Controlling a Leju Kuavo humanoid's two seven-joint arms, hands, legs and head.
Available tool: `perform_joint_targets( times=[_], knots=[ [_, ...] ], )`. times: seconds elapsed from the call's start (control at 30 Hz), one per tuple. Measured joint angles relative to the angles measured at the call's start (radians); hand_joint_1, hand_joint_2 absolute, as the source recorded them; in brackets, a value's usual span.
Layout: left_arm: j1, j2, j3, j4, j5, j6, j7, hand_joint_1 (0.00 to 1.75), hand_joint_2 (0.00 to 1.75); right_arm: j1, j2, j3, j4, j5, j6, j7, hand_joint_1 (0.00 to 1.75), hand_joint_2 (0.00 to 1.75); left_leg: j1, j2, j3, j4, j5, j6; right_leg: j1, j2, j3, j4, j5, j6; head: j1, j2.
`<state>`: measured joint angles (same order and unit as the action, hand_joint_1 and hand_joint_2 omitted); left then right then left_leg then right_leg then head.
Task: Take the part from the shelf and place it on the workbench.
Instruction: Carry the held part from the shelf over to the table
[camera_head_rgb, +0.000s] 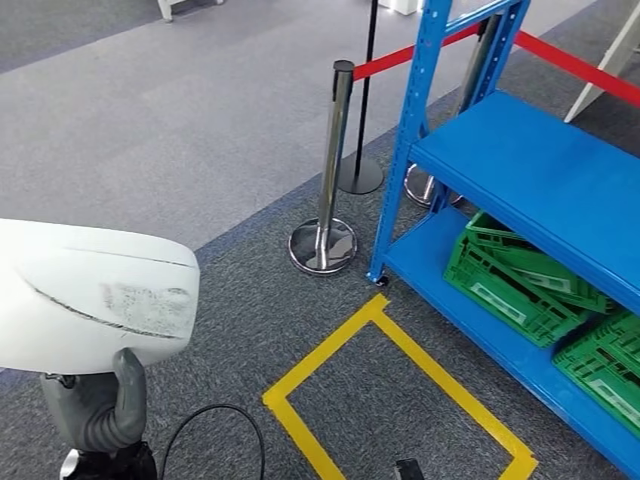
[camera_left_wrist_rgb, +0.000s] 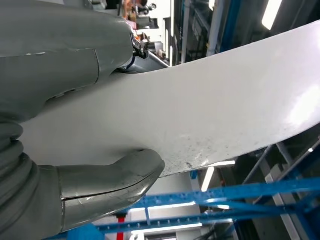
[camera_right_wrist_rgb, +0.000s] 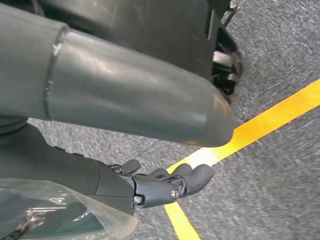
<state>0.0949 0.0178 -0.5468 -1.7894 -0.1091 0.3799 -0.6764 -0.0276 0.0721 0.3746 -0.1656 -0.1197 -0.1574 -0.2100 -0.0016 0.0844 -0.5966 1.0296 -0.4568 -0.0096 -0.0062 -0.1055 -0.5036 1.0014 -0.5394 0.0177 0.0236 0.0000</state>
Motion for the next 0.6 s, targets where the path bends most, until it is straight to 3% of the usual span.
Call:
perform_joint_targets(
  times=[0.07,0.13,0.2,0.27,0.3,0.33,0.37,0.43,0.5,0.57,0.6],
  knots=[
    [0.002,0.001,0.0,0.0,-0.002,0.004,0.0,1.75,1.75,-0.002,0.0,0.0,0.0,0.0,0.006,0.0,0.0,0.0,-0.001,-0.021,-0.003,-0.005,0.001,0.015,0.001,-0.02,0.004,-0.003,-0.006,0.011,0.003,0.0],
    [0.002,0.002,0.0,-0.001,-0.004,0.006,0.0,1.75,1.75,-0.003,0.0,0.0,-0.001,0.0,0.011,0.0,0.0,0.0,0.002,-0.046,-0.002,-0.012,0.006,0.029,-0.003,0.012,-0.006,0.024,-0.031,0.021,0.005,0.0],
    [0.001,0.001,-0.001,-0.001,-0.005,0.007,0.0,1.75,1.75,-0.002,0.0,0.0,-0.002,0.001,0.012,0.0,0.0,0.0,0.003,-0.068,-0.002,-0.015,0.009,0.039,-0.005,0.075,-0.059,0.134,-0.089,0.023,0.009,0.0],
    [0.002,0.001,-0.002,-0.001,-0.005,0.007,0.0,1.75,1.75,0.0,0.0,0.0,-0.002,0.001,0.012,0.0,0.0,0.0,0.001,-0.095,-0.003,-0.014,0.009,0.044,-0.005,0.101,-0.131,0.267,-0.135,0.021,0.01,0.0],
    [0.003,0.002,-0.002,-0.001,-0.005,0.007,0.0,1.75,1.75,0.002,0.0,0.0,-0.002,0.001,0.012,0.0,0.0,0.0,0.001,-0.11,-0.003,-0.014,0.009,0.044,-0.005,0.104,-0.151,0.295,-0.132,0.02,0.01,0.0],
    [0.003,0.002,-0.002,-0.001,-0.005,0.007,0.0,1.75,1.75,0.003,0.0,0.0,-0.002,0.001,0.012,0.0,0.0,0.0,0.0,-0.125,-0.002,-0.013,0.009,0.044,-0.005,0.106,-0.152,0.283,-0.109,0.019,0.01,0.0],
    [0.003,0.002,-0.002,-0.001,-0.005,0.007,0.0,1.75,1.75,0.004,0.0,0.0,-0.002,0.001,0.012,0.0,0.0,0.0,0.0,-0.141,-0.001,-0.012,0.009,0.044,-0.006,0.111,-0.134,0.231,-0.07,0.017,0.01,0.0],
    [0.003,0.002,-0.002,-0.001,-0.005,0.007,0.0,1.75,1.75,0.004,0.0,0.0,-0.001,0.001,0.012,0.0,0.0,0.0,0.0,-0.167,-0.003,-0.007,0.008,0.039,-0.012,0.159,-0.08,0.094,-0.001,0.014,0.01,0.0],
    [0.002,0.003,-0.003,-0.001,-0.006,0.008,0.0,1.75,1.75,0.004,0.0,0.0,0.0,0.002,0.012,-0.001,0.0,0.0,0.0,-0.191,-0.011,-0.002,0.01,0.028,-0.015,0.2,-0.048,0.025,0.019,0.012,0.009,0.0],
    [0.003,0.004,-0.003,-0.001,-0.007,0.008,0.0,1.75,1.75,0.003,0.001,0.0,0.0,0.003,0.013,-0.002,0.0,0.0,0.005,-0.212,-0.017,-0.003,0.016,0.014,-0.013,0.188,-0.04,0.019,0.02,0.004,0.009,0.0],
    [0.004,0.004,-0.003,-0.001,-0.007,0.008,0.0,1.75,1.75,0.003,0.001,0.0,0.0,0.003,0.012,-0.002,0.0,0.0,0.005,-0.204,-0.021,0.0,0.014,0.009,-0.012,0.174,-0.038,0.016,0.023,-0.001,0.008,0.0]
  ],
)
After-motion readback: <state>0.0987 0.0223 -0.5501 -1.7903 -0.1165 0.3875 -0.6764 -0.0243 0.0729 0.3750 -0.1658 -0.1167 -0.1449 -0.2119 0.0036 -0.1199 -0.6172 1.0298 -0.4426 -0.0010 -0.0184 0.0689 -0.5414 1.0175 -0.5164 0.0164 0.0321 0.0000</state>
